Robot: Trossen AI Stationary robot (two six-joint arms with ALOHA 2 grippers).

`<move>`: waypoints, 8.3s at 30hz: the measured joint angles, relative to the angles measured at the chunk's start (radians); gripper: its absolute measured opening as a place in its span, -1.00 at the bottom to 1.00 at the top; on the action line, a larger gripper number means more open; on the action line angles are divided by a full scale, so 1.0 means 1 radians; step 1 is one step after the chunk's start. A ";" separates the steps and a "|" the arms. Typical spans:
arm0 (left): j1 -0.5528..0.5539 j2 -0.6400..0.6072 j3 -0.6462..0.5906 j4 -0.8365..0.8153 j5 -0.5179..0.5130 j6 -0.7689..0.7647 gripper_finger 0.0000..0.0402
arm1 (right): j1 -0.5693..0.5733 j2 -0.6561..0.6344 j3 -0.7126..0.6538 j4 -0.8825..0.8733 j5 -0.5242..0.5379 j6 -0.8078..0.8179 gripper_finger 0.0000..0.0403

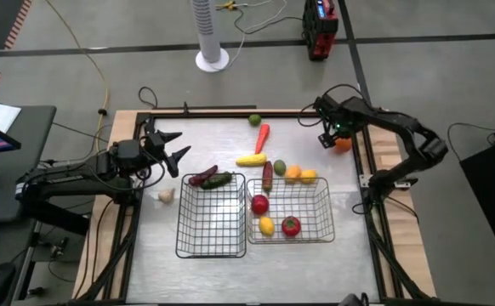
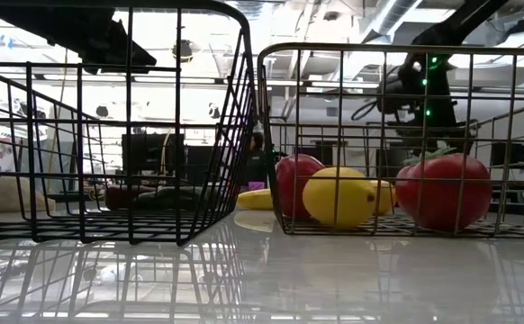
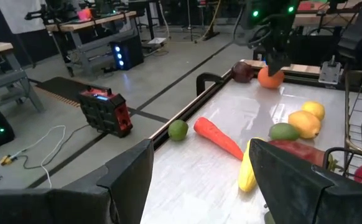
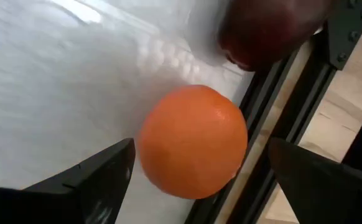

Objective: Sort produce into baskets
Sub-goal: Put the orange into the right wire basket, then put the apple into the right wire basket, then put the carrot into the left wire basket

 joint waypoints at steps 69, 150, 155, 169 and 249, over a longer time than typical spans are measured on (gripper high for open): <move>0.000 0.000 0.041 -0.085 0.026 -0.041 0.28 | 0.112 -0.001 0.104 0.207 0.149 0.092 0.85; 0.000 0.000 0.041 -0.070 0.105 -0.053 0.28 | 0.128 0.122 0.047 0.220 -0.010 0.044 0.85; 0.000 0.000 0.041 -0.071 0.105 -0.054 0.28 | 0.106 0.087 0.047 0.189 -0.011 0.015 0.85; 0.000 0.000 0.041 -0.072 0.107 -0.064 0.28 | 0.065 0.101 -0.005 0.121 -0.108 0.023 0.85; 0.000 0.000 0.041 -0.084 0.052 -0.073 0.28 | 0.429 0.572 0.496 0.551 -0.111 0.053 0.89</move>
